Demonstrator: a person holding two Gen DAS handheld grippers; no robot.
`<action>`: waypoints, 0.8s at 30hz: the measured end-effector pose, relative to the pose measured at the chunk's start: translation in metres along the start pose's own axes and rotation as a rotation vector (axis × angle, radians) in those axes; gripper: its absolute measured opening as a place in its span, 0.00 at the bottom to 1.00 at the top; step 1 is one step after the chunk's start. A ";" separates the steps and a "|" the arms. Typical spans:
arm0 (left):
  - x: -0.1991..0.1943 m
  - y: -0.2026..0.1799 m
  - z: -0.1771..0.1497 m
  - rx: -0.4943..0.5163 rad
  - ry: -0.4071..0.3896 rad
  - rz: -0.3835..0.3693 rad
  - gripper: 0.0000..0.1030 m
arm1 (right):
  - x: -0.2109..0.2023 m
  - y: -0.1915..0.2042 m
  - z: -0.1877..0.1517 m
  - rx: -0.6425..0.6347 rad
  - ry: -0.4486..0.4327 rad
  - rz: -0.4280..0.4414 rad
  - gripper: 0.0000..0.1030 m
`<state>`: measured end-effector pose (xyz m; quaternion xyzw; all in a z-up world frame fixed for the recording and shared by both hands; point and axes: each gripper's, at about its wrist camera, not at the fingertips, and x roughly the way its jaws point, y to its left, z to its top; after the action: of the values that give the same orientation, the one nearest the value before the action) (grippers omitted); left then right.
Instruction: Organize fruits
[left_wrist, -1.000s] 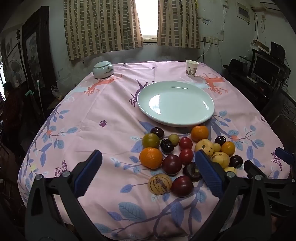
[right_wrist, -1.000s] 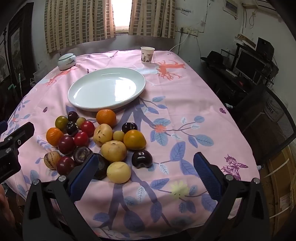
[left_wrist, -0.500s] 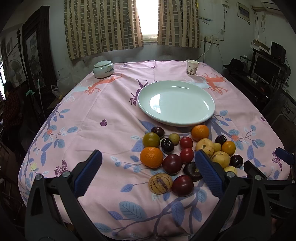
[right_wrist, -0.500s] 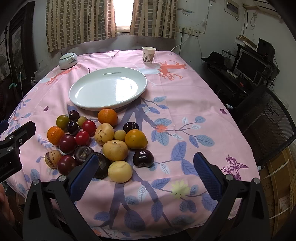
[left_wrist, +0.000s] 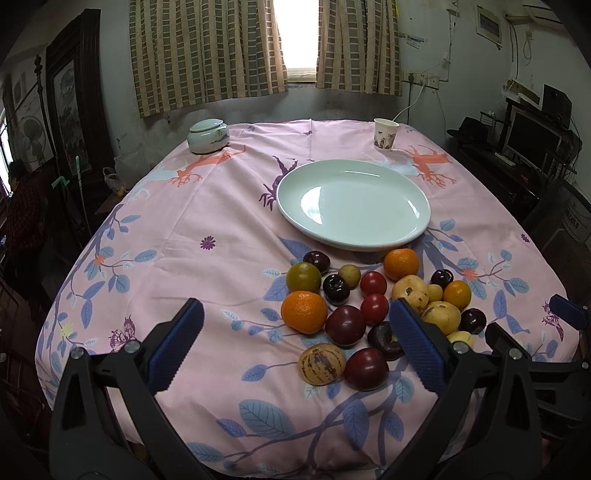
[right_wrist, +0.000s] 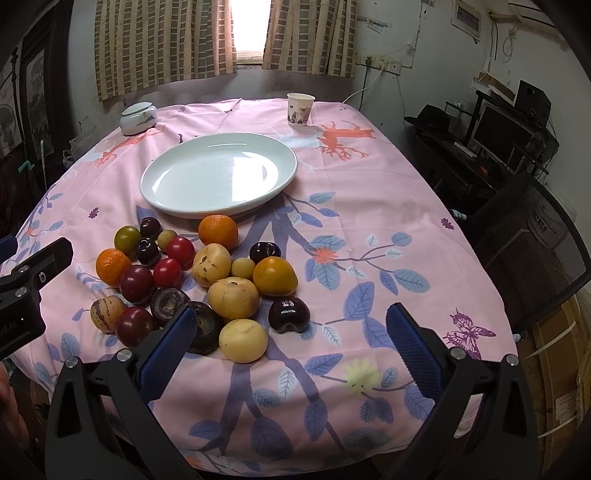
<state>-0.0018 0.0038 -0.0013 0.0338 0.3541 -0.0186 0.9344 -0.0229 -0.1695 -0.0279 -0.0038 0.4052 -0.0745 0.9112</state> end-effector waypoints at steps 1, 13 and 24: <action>0.000 0.000 0.000 0.000 0.001 0.000 0.98 | 0.000 0.000 0.000 0.000 0.000 0.000 0.99; -0.001 0.002 0.000 -0.003 0.003 -0.001 0.98 | -0.001 0.003 0.000 -0.002 0.000 -0.002 0.99; 0.000 0.004 -0.002 -0.004 0.004 -0.003 0.98 | -0.001 0.003 0.000 -0.005 -0.001 -0.003 0.99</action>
<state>-0.0027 0.0081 -0.0024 0.0314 0.3561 -0.0191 0.9337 -0.0231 -0.1665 -0.0270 -0.0065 0.4051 -0.0748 0.9112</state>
